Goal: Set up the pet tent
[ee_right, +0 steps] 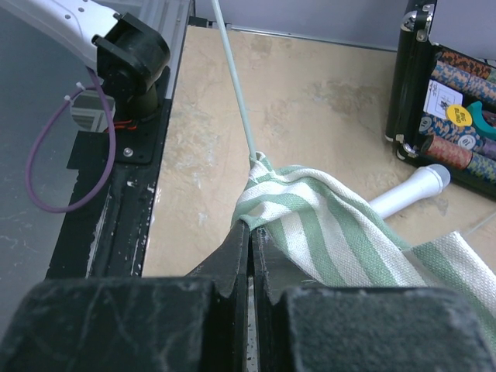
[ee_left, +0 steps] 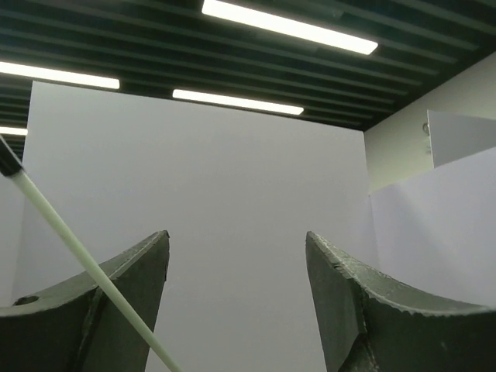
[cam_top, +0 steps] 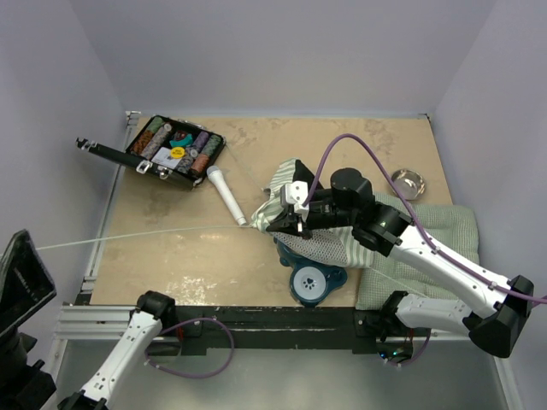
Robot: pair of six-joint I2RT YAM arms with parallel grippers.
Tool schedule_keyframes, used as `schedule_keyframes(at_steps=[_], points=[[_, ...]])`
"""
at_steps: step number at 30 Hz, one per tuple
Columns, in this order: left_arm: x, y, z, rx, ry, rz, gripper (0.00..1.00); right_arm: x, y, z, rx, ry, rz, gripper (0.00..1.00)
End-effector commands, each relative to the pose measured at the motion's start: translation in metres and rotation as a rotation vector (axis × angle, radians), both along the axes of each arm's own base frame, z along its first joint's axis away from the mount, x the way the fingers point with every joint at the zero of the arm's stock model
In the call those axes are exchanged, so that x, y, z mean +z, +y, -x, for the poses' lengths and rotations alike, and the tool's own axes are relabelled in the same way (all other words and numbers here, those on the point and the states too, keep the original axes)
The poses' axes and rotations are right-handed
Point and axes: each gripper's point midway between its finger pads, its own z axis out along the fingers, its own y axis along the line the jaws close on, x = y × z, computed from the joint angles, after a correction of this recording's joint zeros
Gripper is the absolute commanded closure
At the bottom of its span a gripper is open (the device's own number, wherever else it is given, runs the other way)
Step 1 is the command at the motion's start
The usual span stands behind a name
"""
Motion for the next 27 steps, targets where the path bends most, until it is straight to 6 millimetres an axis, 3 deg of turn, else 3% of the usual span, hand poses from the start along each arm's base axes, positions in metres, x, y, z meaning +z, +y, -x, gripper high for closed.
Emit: schedule_keyframes(at_steps=[1,5,8,10,13,21,27], points=[[0.012,0.002,0.011,-0.072,0.020,0.067,0.22,0.022,0.003,-0.002,0.012,-0.051,-0.053,1.00],[-0.020,-0.011,-0.014,-0.131,0.170,0.064,0.22,0.026,0.003,-0.002,0.015,-0.054,-0.057,1.00],[-0.043,-0.001,-0.038,-0.081,0.251,0.142,0.21,0.028,0.003,-0.002,0.014,-0.061,-0.057,1.00],[-0.049,0.006,-0.043,-0.044,0.263,0.173,0.22,0.027,0.002,-0.001,0.019,-0.061,-0.051,1.00],[-0.051,0.014,-0.038,-0.019,0.248,0.198,0.25,0.029,-0.001,0.001,0.015,-0.064,-0.057,1.00],[-0.032,0.033,0.004,0.060,0.120,0.222,0.32,0.026,-0.005,-0.003,-0.003,-0.055,-0.050,1.00],[-0.016,0.055,0.042,0.151,0.015,0.274,0.44,0.025,-0.004,-0.005,-0.006,-0.048,-0.044,1.00]])
